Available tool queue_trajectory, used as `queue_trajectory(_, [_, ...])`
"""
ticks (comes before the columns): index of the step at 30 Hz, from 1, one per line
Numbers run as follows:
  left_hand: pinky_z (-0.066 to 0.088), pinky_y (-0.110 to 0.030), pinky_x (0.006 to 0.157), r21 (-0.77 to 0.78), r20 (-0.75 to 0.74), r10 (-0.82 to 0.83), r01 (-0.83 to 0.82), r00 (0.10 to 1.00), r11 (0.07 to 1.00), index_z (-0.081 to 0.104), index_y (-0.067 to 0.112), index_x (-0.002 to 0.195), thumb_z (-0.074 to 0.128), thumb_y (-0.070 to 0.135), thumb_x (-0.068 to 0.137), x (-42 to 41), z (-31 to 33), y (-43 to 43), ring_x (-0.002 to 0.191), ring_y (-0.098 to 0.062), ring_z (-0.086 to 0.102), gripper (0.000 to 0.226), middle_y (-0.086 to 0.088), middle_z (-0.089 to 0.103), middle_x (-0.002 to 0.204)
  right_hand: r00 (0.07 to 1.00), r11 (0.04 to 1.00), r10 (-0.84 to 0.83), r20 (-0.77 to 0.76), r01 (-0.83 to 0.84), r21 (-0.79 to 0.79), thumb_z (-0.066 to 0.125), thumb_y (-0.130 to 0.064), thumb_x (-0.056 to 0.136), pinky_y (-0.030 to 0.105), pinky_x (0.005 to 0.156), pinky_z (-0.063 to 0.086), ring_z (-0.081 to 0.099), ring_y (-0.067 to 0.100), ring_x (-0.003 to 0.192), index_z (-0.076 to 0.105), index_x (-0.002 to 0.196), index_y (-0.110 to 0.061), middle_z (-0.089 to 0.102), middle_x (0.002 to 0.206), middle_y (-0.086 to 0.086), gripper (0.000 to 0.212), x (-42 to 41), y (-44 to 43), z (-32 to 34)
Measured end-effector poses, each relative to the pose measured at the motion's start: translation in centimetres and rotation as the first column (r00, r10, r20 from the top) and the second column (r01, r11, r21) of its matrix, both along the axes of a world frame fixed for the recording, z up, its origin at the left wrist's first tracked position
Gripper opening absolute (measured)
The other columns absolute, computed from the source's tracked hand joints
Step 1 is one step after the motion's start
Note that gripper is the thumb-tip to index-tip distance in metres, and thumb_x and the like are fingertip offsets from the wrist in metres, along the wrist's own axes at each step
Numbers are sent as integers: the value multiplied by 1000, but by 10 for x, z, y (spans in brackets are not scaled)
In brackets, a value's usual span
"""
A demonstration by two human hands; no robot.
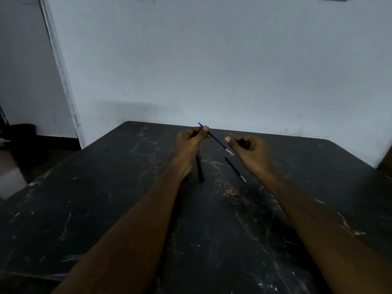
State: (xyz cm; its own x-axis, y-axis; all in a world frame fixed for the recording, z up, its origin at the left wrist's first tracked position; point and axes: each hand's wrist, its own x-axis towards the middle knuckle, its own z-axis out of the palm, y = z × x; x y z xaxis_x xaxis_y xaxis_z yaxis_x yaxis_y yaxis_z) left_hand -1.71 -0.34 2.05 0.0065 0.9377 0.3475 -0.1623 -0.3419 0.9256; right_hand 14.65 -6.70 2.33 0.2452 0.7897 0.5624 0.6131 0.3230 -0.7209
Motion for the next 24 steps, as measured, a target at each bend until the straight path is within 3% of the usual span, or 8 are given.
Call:
queue_trajectory(2, [40,-6,46,-6,34,22,-22,999,1000,71,6,93,64,25,93,-3,1,1,52,13,55,20,0,71,85,999,998,-46,18,46,-33,60,-60,85,31,54,38,52,14,52,60,68,-8,53,55,0,55,5,1,-1])
queue_trajectory(4, [40,-6,46,-15,86,53,-52,995,999,70,7,94,64,23,94,-5,3,2,51,12,55,17,0,71,84,999,997,-35,-18,33,-73,51,-64,87,31,58,38,49,12,56,55,76,-13,51,61,-2,53,9,2,-1])
queue_trajectory(6, [39,-6,46,-26,135,81,-79,987,997,68,8,96,63,21,94,-6,3,3,49,11,54,13,1,70,81,997,995,22,-67,-29,-95,43,-55,95,35,66,40,49,14,65,49,82,-22,49,70,-3,36,12,4,-3])
queue_trajectory(9, [37,-7,44,-43,174,119,-113,978,993,67,7,99,63,19,94,-7,4,5,46,10,53,14,2,69,79,998,995,53,24,-51,-84,40,-35,102,40,74,41,51,22,77,51,90,-10,53,81,6,29,14,5,-7])
queue_trajectory(13, [38,-7,46,-47,197,125,-118,972,992,66,10,91,63,17,94,-7,5,5,45,8,52,9,1,68,77,977,997,72,202,-74,4,45,-22,102,37,76,41,57,29,91,65,97,-1,64,93,13,30,13,7,-8])
queue_trajectory(17, [39,-7,45,-41,187,129,-123,974,992,67,6,97,63,17,94,-6,5,4,45,8,52,12,0,68,77,935,996,50,351,-70,46,49,-7,99,31,71,30,52,30,92,67,108,2,58,92,11,22,13,13,-9])
queue_trajectory(21, [39,-8,46,-36,177,123,-119,976,992,66,2,103,63,16,94,-6,6,4,45,8,51,17,-2,68,79,940,997,43,338,-64,52,57,-6,95,28,70,31,50,23,92,67,112,1,60,99,16,21,11,12,-10])
queue_trajectory(24, [39,-7,47,-41,174,125,-120,977,992,66,-1,106,63,16,94,-6,5,4,45,8,51,21,-4,68,80,952,990,58,300,-94,108,64,-1,89,15,67,35,51,19,86,71,106,1,66,94,16,18,9,9,-8])
